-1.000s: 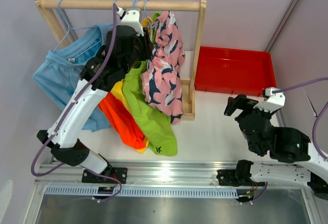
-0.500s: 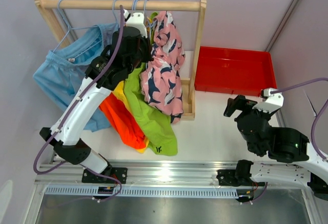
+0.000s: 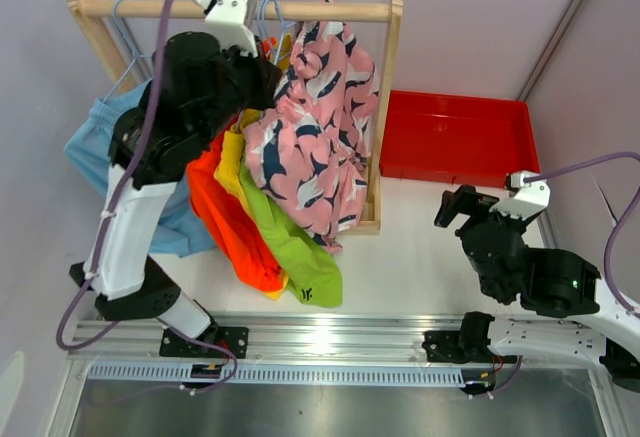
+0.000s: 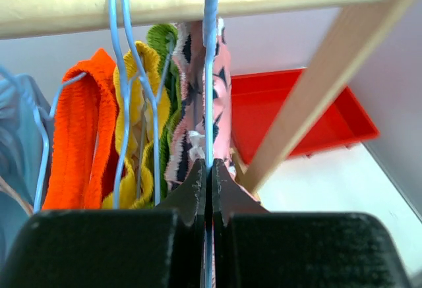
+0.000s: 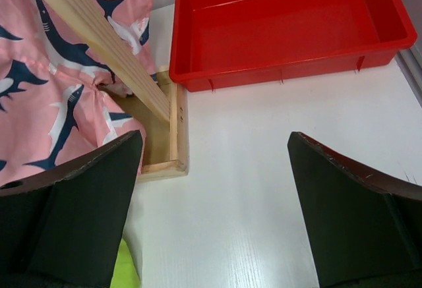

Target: Remove the shorts from the hanger

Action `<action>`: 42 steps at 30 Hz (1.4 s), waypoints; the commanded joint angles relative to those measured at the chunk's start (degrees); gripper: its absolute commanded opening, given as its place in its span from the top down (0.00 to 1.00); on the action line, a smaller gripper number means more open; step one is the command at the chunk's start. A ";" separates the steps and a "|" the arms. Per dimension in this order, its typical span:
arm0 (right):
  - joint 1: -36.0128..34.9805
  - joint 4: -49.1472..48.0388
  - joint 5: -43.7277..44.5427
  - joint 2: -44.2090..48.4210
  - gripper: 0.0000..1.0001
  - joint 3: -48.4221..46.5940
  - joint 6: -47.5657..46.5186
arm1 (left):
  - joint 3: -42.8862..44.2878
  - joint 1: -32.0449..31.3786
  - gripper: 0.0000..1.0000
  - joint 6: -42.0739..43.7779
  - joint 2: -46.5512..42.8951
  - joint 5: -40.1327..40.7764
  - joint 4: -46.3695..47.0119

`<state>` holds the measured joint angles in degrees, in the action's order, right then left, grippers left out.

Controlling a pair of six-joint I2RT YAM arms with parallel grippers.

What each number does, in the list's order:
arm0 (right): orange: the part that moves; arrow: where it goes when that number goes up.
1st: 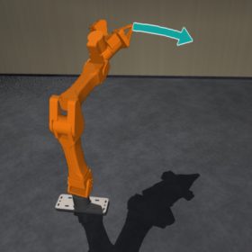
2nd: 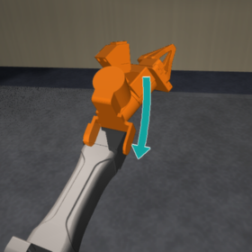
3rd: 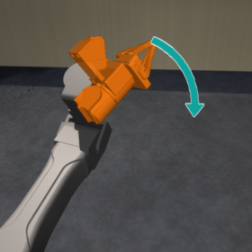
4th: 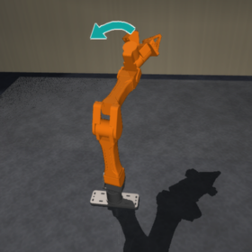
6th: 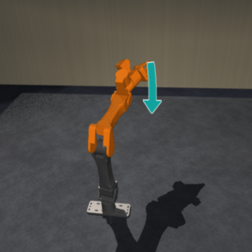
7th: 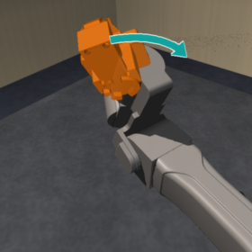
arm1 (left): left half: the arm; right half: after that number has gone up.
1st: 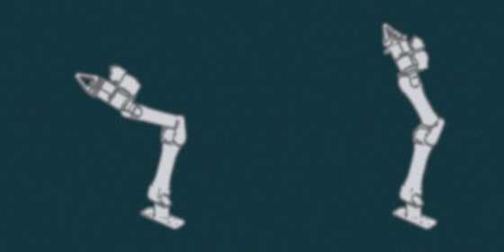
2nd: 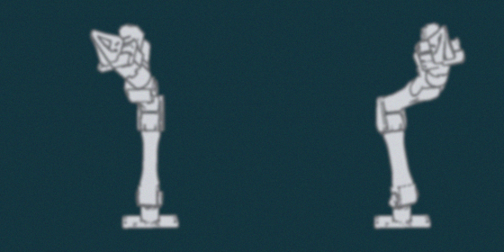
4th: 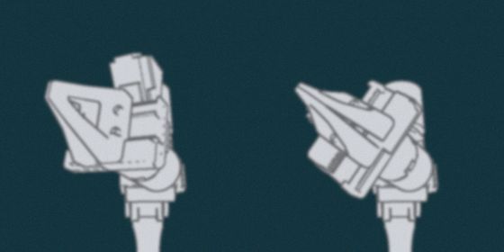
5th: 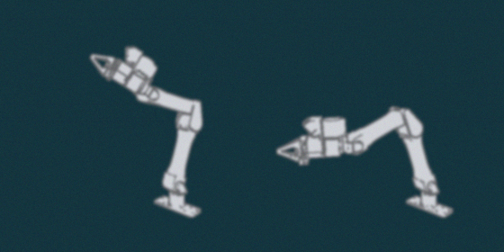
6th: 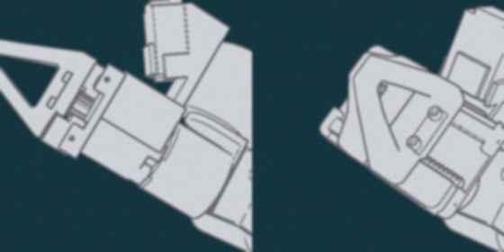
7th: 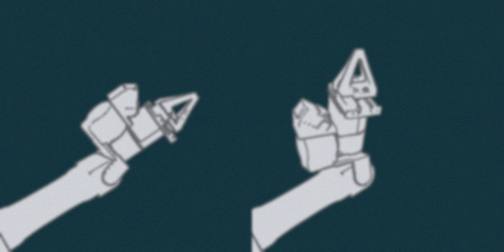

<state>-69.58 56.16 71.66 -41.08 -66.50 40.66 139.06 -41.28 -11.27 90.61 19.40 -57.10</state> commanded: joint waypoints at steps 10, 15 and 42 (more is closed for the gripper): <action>0.23 -27.67 -21.19 3.46 0.00 1.64 -30.88 | -34.98 -0.73 1.00 3.10 -32.85 -31.95 3.75; 0.24 -28.92 -33.67 -4.68 0.00 -3.89 -36.97 | -35.01 -0.82 1.00 3.10 -37.87 -32.93 -1.87; -0.74 -45.87 -37.46 -17.00 0.01 -7.42 -44.18 | -35.62 -1.09 1.00 -1.65 -46.49 -43.83 1.73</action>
<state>-70.98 15.81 37.43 -55.92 -74.54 -1.91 103.07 -42.04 -11.11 44.38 -21.56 -60.55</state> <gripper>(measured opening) 0.993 0.023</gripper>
